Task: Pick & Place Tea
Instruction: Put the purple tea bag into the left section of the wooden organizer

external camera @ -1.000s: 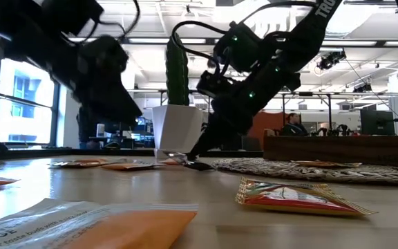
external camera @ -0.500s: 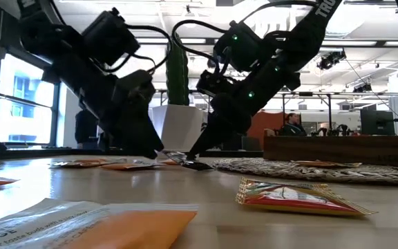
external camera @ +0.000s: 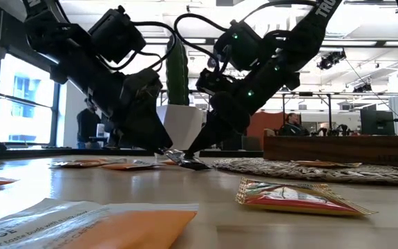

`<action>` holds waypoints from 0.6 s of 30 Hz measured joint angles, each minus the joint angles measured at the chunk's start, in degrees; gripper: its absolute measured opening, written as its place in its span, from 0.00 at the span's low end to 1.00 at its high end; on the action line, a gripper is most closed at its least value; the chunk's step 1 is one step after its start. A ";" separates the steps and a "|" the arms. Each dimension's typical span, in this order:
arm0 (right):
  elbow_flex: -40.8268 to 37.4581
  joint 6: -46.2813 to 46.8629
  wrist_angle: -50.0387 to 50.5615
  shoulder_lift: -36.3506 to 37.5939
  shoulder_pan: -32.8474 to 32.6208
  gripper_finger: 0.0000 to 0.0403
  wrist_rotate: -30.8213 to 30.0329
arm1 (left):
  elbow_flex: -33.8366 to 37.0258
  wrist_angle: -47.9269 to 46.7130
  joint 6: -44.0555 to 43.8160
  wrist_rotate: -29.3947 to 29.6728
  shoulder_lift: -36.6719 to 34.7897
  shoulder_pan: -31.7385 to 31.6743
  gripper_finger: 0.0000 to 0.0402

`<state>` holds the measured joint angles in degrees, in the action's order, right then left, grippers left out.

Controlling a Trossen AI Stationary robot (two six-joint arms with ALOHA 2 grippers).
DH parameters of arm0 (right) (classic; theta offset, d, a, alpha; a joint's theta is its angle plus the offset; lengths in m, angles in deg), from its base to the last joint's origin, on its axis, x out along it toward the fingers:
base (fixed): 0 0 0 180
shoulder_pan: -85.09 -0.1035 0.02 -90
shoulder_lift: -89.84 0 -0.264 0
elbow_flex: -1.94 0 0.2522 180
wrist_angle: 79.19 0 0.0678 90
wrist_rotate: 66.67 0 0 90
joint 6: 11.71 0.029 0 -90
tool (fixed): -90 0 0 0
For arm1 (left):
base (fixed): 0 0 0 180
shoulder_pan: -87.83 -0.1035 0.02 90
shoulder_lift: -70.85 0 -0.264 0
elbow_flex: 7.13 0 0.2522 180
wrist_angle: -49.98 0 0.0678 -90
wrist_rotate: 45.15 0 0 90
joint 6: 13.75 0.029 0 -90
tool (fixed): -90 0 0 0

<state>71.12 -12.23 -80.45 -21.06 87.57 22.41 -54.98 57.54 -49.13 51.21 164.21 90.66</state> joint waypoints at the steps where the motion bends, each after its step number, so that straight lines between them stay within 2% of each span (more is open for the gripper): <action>1: 0.00 0.00 -0.16 0.00 0.00 0.00 0.01 | 0.00 0.00 0.53 0.16 0.00 0.02 0.36; 5: 0.00 0.00 -0.49 0.00 -0.01 0.00 0.03 | 0.00 0.02 1.34 0.64 0.00 0.04 0.27; 12: 0.00 0.59 -1.43 0.00 0.00 0.01 0.03 | 0.00 0.00 4.19 0.69 0.00 0.04 0.03; 18: 0.00 1.95 -0.65 0.00 0.00 0.12 0.38 | 0.00 -0.02 7.94 0.77 0.00 0.04 0.03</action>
<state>71.12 -10.27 -81.10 -21.06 87.57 22.79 -54.98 57.52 -41.19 51.98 164.21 90.70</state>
